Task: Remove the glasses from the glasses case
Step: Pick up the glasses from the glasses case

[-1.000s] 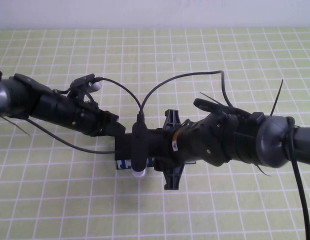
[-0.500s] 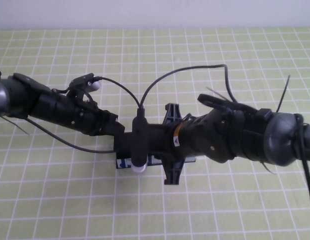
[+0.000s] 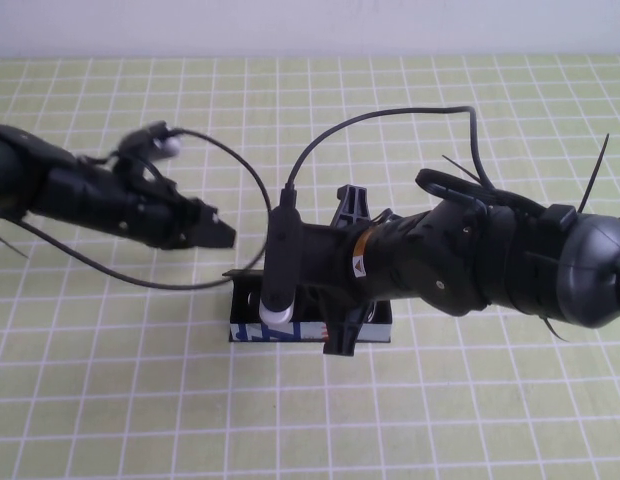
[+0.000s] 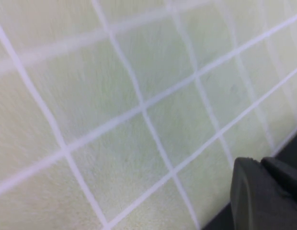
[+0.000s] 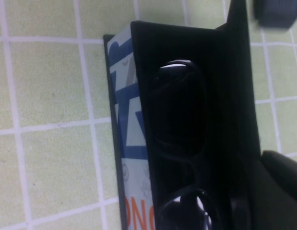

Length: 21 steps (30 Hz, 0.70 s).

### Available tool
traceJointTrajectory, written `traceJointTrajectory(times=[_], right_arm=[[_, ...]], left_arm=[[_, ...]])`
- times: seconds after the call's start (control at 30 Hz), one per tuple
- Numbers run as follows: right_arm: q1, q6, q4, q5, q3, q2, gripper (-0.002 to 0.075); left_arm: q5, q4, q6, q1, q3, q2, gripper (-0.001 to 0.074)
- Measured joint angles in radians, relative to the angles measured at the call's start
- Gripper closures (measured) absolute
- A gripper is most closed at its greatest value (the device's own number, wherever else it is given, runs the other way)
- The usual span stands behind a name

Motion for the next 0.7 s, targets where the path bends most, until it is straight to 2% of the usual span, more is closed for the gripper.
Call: traceJointTrajectory(times=[0.2, 0.27, 0.43, 0.53, 0.7], right_arm=[[0.0, 0.008, 0.0, -0.002, 0.0, 0.0, 0.0728], [-0.001, 0.008, 0.0, -0.002, 0.0, 0.0, 0.0729], [-0.005, 0.008, 0.002, -0.004, 0.0, 0.0, 0.0729], [-0.007, 0.008, 0.002, -0.004, 0.0, 0.0, 0.0729], [-0.009, 0.01, 0.004, -0.006, 0.0, -0.001, 0.0729]], left_arm=[[0.02, 0.002, 0.054, 0.042, 0.033, -0.186, 0.0739], [0.052, -0.061, 0.175, 0.044, 0.079, -0.236, 0.0739], [0.251, -0.249, 0.607, 0.052, 0.23, -0.26, 0.0739], [0.267, -0.264, 0.729, 0.053, 0.297, -0.257, 0.0739], [0.271, -0.232, 0.8, 0.053, 0.338, -0.215, 0.0739]])
